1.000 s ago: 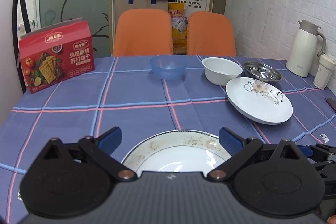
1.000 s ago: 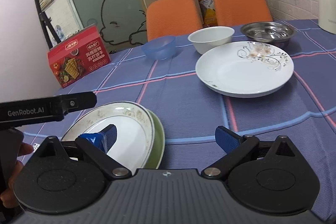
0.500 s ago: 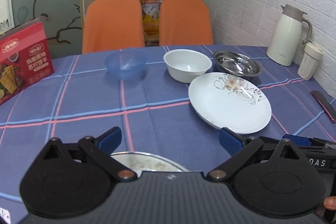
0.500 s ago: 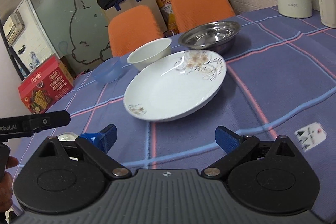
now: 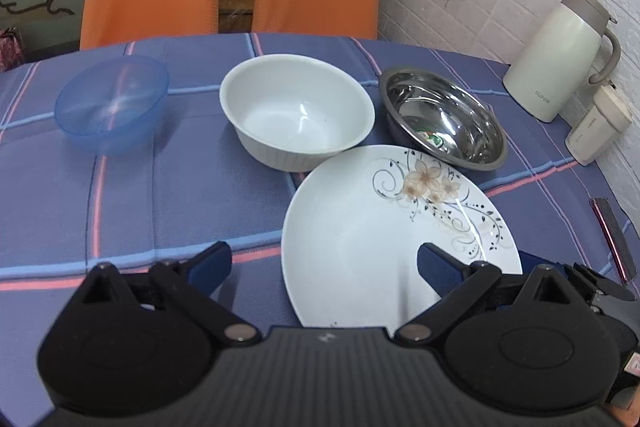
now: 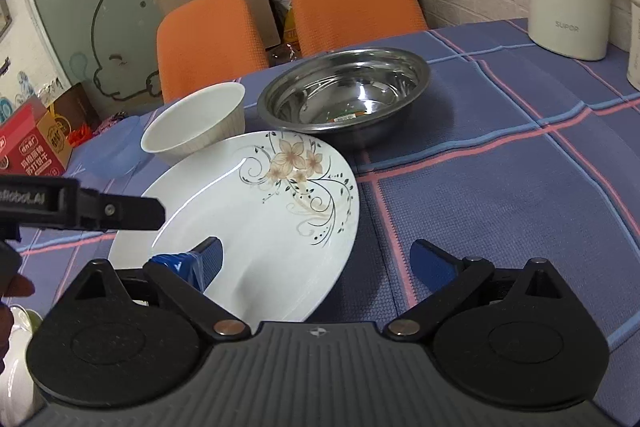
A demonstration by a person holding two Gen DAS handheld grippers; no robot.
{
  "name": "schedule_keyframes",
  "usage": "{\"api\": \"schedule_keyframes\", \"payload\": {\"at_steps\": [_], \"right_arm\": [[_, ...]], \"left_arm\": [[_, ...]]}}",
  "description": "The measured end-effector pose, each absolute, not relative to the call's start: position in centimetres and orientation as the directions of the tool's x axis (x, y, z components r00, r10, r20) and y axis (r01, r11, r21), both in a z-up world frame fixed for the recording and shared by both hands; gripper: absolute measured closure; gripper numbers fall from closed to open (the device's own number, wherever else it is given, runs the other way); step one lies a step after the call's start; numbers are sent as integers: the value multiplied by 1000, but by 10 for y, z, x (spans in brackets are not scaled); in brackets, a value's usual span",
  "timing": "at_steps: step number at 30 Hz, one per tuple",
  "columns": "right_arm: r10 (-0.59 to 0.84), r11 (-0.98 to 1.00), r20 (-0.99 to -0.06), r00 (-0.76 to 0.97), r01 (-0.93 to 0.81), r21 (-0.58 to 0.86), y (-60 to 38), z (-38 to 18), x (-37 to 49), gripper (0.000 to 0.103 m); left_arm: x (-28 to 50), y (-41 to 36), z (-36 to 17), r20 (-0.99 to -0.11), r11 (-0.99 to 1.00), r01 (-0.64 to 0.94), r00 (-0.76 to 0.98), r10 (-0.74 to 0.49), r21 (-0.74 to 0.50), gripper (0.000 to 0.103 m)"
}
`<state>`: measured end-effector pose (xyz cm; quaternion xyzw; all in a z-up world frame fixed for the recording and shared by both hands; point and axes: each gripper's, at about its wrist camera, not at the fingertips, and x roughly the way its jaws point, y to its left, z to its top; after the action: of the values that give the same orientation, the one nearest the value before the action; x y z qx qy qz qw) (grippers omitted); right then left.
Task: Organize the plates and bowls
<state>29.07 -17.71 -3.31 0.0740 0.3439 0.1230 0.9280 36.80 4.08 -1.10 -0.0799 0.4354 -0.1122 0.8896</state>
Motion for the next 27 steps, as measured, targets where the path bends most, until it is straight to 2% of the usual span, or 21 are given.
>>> {"api": "schedule_keyframes", "payload": {"at_steps": [7,11,18,21,27], "right_arm": [[285,958,-616,735,-236,162,-166,-34,294,13],[258,956,-625,737,-287,56,-156,-38,291,13],[260,956,-612,747,-289,54,-150,-38,289,13],[272,950,-612,743,-310,45,-136,-38,290,12],[280,953,-611,741,-290,84,-138,-35,287,13]], "left_arm": [[381,33,-27,-780,967,130,572,-255,-221,5],[380,31,-30,-779,971,127,581,-238,-202,5],[375,18,-35,-768,980,160,610,-196,-123,5],[372,6,-35,-756,971,220,619,-210,-90,18],[373,12,-30,-776,971,204,589,-225,-126,23]]}}
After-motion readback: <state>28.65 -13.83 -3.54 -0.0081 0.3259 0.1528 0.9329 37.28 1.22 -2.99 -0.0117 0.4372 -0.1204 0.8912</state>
